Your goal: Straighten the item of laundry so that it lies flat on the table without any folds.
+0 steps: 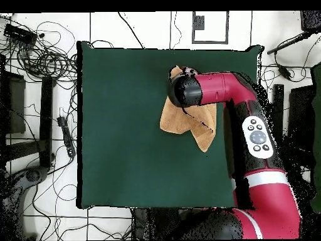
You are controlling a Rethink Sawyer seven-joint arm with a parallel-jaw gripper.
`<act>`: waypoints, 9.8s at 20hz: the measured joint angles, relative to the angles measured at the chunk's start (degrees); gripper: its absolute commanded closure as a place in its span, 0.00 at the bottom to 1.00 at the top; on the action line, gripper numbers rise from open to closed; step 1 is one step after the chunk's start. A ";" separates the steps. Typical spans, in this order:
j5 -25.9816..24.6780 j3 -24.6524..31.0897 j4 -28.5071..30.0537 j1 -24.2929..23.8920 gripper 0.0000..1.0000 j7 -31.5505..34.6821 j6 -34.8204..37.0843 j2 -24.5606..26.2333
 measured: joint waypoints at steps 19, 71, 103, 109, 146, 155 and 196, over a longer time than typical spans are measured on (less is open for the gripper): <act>4.14 -0.73 0.45 0.38 1.00 0.00 0.00 -1.51; 34.09 -32.35 6.52 16.20 1.00 63.26 -12.25 -2.82; 33.34 -32.91 6.53 16.20 1.00 63.26 -12.25 -2.84; 33.19 -32.91 6.53 16.20 1.00 63.26 -12.25 -2.84; 29.98 -32.27 6.78 12.50 1.00 63.26 -12.58 -3.01; 27.08 -31.56 6.78 12.46 0.00 63.28 -12.58 -3.46; 26.90 -25.96 9.05 4.34 0.00 63.26 -10.39 -8.81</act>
